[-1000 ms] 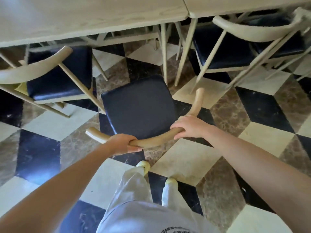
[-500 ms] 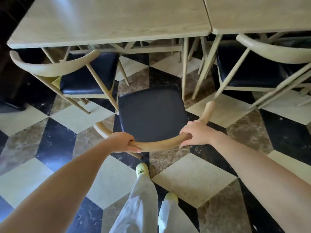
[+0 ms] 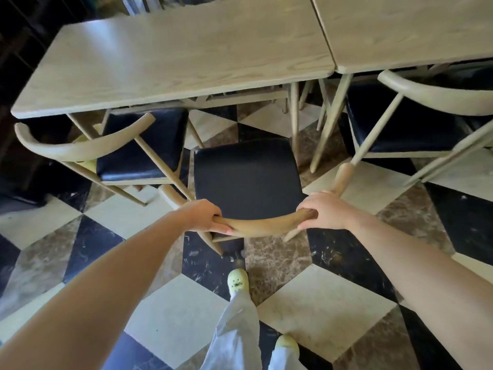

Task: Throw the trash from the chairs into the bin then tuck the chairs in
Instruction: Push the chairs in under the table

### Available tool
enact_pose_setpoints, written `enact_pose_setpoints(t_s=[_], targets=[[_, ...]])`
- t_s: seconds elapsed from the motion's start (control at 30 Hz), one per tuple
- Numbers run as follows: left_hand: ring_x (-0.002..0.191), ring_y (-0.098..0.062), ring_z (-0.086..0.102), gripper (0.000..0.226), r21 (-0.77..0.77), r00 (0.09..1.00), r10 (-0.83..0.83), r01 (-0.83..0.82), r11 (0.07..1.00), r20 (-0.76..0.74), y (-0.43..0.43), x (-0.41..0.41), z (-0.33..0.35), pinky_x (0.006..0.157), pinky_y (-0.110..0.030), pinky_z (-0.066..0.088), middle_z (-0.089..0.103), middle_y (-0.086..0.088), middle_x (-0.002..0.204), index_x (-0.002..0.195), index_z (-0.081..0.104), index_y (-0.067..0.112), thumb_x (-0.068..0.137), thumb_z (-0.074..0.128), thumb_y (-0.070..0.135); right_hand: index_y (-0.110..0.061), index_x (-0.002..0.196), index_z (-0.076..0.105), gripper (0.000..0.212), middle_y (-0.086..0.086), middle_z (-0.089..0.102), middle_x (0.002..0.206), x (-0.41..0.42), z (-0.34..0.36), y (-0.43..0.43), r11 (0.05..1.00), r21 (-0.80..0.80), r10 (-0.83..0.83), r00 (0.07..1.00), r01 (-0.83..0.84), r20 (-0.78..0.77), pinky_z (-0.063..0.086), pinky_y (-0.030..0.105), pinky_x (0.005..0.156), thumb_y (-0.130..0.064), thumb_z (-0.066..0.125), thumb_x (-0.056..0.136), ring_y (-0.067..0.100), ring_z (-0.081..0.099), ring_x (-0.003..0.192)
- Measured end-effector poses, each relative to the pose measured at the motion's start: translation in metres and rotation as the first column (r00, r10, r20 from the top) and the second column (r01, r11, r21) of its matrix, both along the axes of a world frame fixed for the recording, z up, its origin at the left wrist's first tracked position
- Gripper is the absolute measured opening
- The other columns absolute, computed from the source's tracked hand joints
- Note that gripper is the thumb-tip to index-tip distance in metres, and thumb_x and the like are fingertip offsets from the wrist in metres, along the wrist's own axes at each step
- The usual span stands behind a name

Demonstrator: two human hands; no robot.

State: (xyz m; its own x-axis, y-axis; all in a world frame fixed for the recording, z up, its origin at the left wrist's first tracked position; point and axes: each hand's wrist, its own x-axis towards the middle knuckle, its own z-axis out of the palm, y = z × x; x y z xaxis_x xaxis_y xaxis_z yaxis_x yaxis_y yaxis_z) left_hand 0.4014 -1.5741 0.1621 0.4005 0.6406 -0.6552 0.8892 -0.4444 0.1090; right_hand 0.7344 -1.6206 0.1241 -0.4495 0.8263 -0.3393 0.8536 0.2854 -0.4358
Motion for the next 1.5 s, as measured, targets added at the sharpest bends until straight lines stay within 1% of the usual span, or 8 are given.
enact_pose_setpoints(t_s=[0.3,0.43,0.67,0.87,1.17,1.3,1.4,1.5], targets=[[0.084,-0.017,0.062,0.068,-0.005,0.996,-0.082,0.081,0.997,-0.042,0.116,-0.013,-0.003,0.079,-0.034,0.051,0.067,0.001,0.089,0.097,0.064,0.021,0.073,0.044,0.082,-0.03,0.107,0.067,0.038,-0.014,0.059,0.096,-0.015,0.005,0.085,0.994,0.008,-0.111,0.994,0.111,-0.017,0.034,0.028,0.085,-0.056,0.066,0.078,0.011,0.05,0.097],[0.085,-0.018,0.061,0.069,0.006,0.994,-0.11,0.11,0.994,-0.021,0.16,-0.013,-0.002,0.075,-0.03,0.047,0.068,0.0,0.092,0.098,0.064,0.02,0.074,0.043,0.081,-0.035,0.107,0.066,0.046,-0.012,0.062,0.099,-0.016,0.001,0.124,0.989,-0.023,-0.146,0.989,0.146,-0.007,0.041,0.033,0.089,-0.066,0.061,0.073,0.016,0.054,0.1],[0.092,-0.02,0.058,0.063,0.085,0.985,-0.173,0.172,0.981,0.009,0.219,-0.02,0.0,0.079,-0.027,0.034,0.069,0.002,0.091,0.102,0.065,0.021,0.078,0.043,0.076,-0.025,0.104,0.068,0.031,-0.006,0.058,0.095,-0.03,0.015,0.177,0.977,-0.005,-0.213,0.976,0.213,-0.037,0.034,0.026,0.082,-0.045,0.069,0.081,0.015,0.051,0.096],[0.088,-0.019,0.054,0.059,0.076,0.981,-0.192,0.191,0.979,0.007,0.261,-0.025,0.0,0.082,-0.029,0.034,0.064,0.005,0.082,0.097,0.062,0.021,0.08,0.043,0.074,-0.031,0.109,0.066,0.039,-0.009,0.054,0.093,-0.036,0.01,0.22,0.976,-0.006,-0.217,0.976,0.217,-0.005,0.039,0.031,0.083,-0.054,0.069,0.077,0.018,0.05,0.097],[0.095,-0.023,0.056,0.062,0.097,0.98,-0.191,0.186,0.978,0.049,0.3,-0.03,-0.006,0.083,-0.028,0.03,0.069,-0.001,0.093,0.102,0.064,0.018,0.081,0.044,0.072,-0.027,0.11,0.067,0.046,-0.005,0.058,0.093,-0.044,0.015,0.261,0.979,-0.007,-0.204,0.977,0.205,0.066,0.045,0.034,0.085,-0.058,0.067,0.076,0.019,0.055,0.092],[0.097,-0.023,0.053,0.059,0.069,0.988,-0.128,0.122,0.99,0.084,0.308,-0.038,-0.013,0.082,-0.027,0.026,0.068,-0.002,0.098,0.104,0.064,0.018,0.081,0.048,0.07,-0.03,0.106,0.067,0.062,-0.009,0.067,0.099,-0.051,0.012,0.28,0.99,-0.012,-0.136,0.984,0.139,0.118,0.045,0.037,0.089,-0.076,0.05,0.068,0.014,0.056,0.094],[0.093,-0.019,0.051,0.06,0.05,0.987,-0.106,0.1,0.994,0.117,0.311,-0.042,-0.018,0.085,-0.027,0.022,0.067,0.001,0.095,0.101,0.064,0.02,0.077,0.047,0.073,-0.029,0.105,0.067,0.06,-0.011,0.068,0.098,-0.052,0.009,0.286,0.992,-0.001,-0.125,0.983,0.126,0.132,0.044,0.036,0.09,-0.074,0.051,0.069,0.012,0.055,0.093],[0.089,-0.017,0.052,0.071,0.029,0.986,-0.099,0.096,0.995,0.137,0.317,-0.045,-0.025,0.088,-0.029,0.028,0.066,0.005,0.088,0.096,0.063,0.024,0.066,0.039,0.084,-0.028,0.105,0.067,0.061,-0.012,0.068,0.096,-0.052,0.007,0.289,0.993,0.003,-0.117,0.983,0.117,0.139,0.042,0.034,0.09,-0.075,0.05,0.07,0.012,0.054,0.092]])
